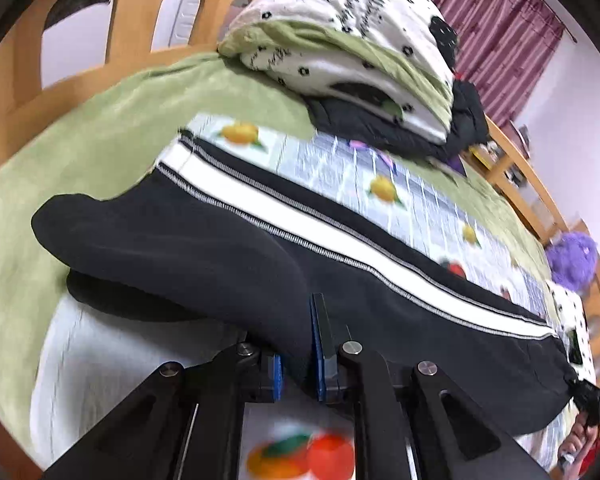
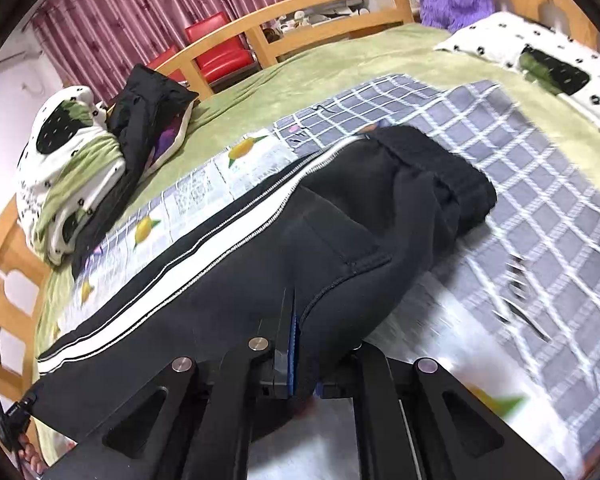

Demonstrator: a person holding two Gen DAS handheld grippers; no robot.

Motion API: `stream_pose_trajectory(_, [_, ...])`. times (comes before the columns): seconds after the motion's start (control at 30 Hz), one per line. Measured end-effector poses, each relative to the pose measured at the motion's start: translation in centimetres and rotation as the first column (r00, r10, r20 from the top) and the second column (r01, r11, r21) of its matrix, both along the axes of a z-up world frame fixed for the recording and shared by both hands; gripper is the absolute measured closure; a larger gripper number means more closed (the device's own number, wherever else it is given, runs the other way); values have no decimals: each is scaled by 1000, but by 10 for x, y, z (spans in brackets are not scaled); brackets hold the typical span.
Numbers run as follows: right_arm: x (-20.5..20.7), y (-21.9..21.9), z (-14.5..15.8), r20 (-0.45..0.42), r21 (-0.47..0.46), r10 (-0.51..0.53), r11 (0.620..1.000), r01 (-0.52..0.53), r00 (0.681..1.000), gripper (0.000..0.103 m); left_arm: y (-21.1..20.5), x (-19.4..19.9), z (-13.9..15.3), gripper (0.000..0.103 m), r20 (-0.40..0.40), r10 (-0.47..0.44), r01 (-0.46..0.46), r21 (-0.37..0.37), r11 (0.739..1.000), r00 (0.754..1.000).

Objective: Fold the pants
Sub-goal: 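Lower the folded edge with both grippers and press it flat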

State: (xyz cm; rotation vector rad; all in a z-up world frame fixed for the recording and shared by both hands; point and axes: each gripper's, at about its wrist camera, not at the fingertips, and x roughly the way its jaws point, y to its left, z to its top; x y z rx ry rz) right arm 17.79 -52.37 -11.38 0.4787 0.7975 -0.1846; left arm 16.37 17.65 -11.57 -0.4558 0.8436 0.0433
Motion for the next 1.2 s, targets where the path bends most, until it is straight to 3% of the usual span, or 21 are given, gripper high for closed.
stream_pose_trajectory(0.1, [-24,-4,-8,-41,-27,-7,1000,5,999,97,0,-21,-18,91,-37,-1,0,-15,1000,999])
stream_pose_trajectory(0.2, [-39,-9,-35,-126,4,-15,1000,16,992,93,3,-31,-37,90,-95,-1,-2,-32,999,996])
stream_pose_trajectory(0.3, [-50,-5,-44,-182,-3,-24,1000,24,983,81,13,-39,-42,76,-146,-5,-4,-63,998,989])
stream_pose_trajectory(0.33, [-53,-2,-42,-184,-11,-21,1000,19,983,81,17,-43,-41,70,-165,-2,-7,-54,998,986])
stream_pose_trajectory(0.43, [-68,11,-26,-197,-116,-2,993,-21,980,80,25,-61,-31,66,-154,-5,7,15,1000,988])
stream_pose_trajectory(0.6, [-88,31,4,-171,-230,6,972,-46,985,67,31,-79,-8,66,-113,-25,35,92,995,993])
stream_pose_trajectory(0.67, [-88,42,11,-147,-239,13,970,-48,989,62,37,-80,-1,58,-94,-14,22,84,996,995])
stream_pose_trajectory(0.8, [-68,63,8,-137,-217,43,973,-73,990,62,39,-78,7,56,-75,-23,27,54,998,997])
stream_pose_trajectory(1.07, [-18,103,-8,-109,-235,131,960,-153,985,62,22,-40,13,56,-59,-47,55,141,989,997])
stream_pose_trajectory(1.2, [31,117,0,-69,-306,200,928,-212,977,51,20,-11,16,56,-47,-28,36,169,985,998])
